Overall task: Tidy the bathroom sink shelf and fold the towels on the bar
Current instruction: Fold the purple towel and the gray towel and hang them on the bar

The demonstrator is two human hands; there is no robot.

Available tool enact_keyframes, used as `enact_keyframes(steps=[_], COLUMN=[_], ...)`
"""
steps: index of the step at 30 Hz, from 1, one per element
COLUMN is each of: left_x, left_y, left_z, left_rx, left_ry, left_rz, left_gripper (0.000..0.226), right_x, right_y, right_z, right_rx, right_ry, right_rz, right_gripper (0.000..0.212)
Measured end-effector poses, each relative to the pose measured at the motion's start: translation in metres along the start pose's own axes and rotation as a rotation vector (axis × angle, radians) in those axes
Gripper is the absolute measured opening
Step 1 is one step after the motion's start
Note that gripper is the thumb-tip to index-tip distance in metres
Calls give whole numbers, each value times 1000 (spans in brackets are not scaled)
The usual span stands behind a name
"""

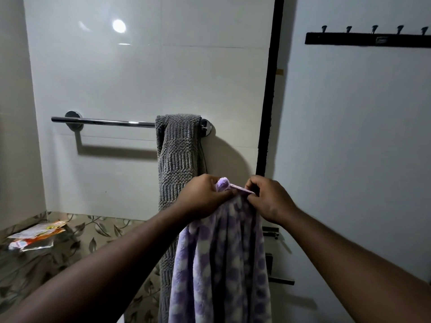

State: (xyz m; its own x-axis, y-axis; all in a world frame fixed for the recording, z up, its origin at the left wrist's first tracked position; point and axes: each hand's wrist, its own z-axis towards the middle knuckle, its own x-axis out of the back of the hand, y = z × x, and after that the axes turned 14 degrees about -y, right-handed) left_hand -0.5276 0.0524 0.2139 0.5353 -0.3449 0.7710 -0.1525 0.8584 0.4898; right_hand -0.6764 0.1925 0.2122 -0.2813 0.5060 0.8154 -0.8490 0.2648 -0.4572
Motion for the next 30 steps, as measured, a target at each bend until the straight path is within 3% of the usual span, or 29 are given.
enact_keyframes(steps=[2, 5, 7, 9, 12, 15, 18, 23, 26, 30], left_x=[-2, -3, -3, -2, -1, 0, -5, 5, 6, 3], left_y=[5, 7, 5, 1, -3, 3, 10, 7, 5, 6], left_z=[-1, 0, 0, 1, 1, -1, 0, 0, -1, 0], left_rx=[1, 44, 106, 154, 126, 7, -91, 18, 29, 62], left_ry=[3, 73, 107, 96, 56, -68, -134, -68, -4, 115], left_rz=[66, 132, 178, 202, 103, -140, -141, -128, -57, -74], left_gripper=[51, 48, 47, 49, 52, 77, 46, 47, 29, 29], right_x=[-6, -12, -11, -11, -9, -10, -17, -13, -7, -14], right_y=[2, 7, 6, -1, -18, -30, -35, -28, -24, -14], right_z=[-4, -8, -8, -5, -4, -6, -2, -2, -3, -8], right_rx=[-34, -95, -184, -198, -187, -180, -132, -76, 3, -64], right_ry=[101, 205, 253, 215, 45, -143, -177, -234, -274, -329], right_rz=[-228, -239, -31, 350, 871, 1061, 1025, 850, 546, 203], right_gripper=[11, 12, 5, 7, 18, 17, 10, 24, 6, 9])
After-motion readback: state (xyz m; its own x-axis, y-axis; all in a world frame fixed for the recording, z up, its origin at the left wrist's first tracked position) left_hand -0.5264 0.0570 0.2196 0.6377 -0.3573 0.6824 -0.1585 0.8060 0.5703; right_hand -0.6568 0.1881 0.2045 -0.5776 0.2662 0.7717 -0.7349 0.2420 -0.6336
